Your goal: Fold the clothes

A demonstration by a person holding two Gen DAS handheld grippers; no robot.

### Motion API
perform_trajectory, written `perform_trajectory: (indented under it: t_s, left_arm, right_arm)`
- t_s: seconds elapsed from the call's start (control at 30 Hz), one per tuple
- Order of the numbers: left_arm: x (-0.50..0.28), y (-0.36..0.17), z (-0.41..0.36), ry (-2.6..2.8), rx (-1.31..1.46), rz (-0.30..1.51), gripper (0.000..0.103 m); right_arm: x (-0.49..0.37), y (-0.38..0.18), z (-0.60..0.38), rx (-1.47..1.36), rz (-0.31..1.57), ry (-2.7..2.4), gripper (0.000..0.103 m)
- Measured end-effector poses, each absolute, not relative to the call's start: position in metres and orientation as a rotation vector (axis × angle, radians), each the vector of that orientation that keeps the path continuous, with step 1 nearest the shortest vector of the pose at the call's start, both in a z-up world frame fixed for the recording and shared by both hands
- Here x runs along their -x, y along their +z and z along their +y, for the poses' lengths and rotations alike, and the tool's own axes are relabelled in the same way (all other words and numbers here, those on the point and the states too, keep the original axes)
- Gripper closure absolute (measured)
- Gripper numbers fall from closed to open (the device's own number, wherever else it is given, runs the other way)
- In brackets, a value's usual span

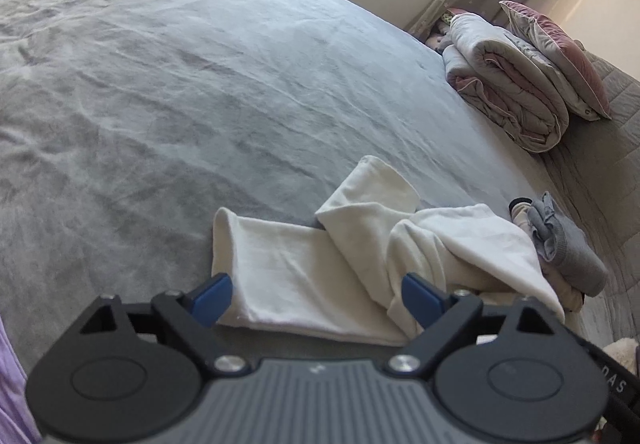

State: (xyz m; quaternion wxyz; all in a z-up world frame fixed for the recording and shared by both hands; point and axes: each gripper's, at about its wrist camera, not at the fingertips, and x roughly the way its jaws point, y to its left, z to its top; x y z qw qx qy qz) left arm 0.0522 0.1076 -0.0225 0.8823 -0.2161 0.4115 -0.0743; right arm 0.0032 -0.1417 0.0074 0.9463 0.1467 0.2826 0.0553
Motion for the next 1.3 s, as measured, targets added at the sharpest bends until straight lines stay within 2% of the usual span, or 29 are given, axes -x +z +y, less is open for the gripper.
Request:
perform_trajectory:
  t_s: [0.07,0.3,0.47,0.63,0.73,0.87,1.13,1.3]
  left_arm:
    - [-0.053,-0.025,0.109,-0.172,0.482,0.872,0.018]
    - [-0.054,-0.03,0.098,-0.219,0.468,0.884,0.023]
    - [-0.059,-0.035,0.093,-0.241,0.468,0.904,0.038]
    - [-0.057,-0.034,0.087,-0.259,0.441,0.908,0.041]
    - [-0.056,-0.035,0.083,-0.268,0.418,0.911,0.053]
    - [-0.058,-0.039,0.081,-0.278,0.422,0.929,0.06]
    - [-0.059,-0.048,0.07,-0.309,0.402,0.934,0.066]
    - [-0.057,-0.05,0.061,-0.333,0.387,0.911,0.066]
  right_arm:
    - [0.0,0.012,-0.147,-0.309,0.565,0.105,0.086]
    - [0.008,0.021,-0.161,-0.344,0.544,0.077,0.087]
    - [0.017,0.029,-0.162,-0.311,0.498,0.054,0.089]
    - [0.024,0.037,-0.173,-0.31,0.454,0.005,0.092]
    - [0.025,0.04,-0.183,-0.318,0.446,-0.028,0.092]
    - [0.026,0.04,-0.194,-0.321,0.446,-0.076,0.093]
    - [0.021,0.032,-0.208,-0.306,0.48,-0.138,0.093]
    - [0.018,0.026,-0.21,-0.331,0.513,-0.124,0.088]
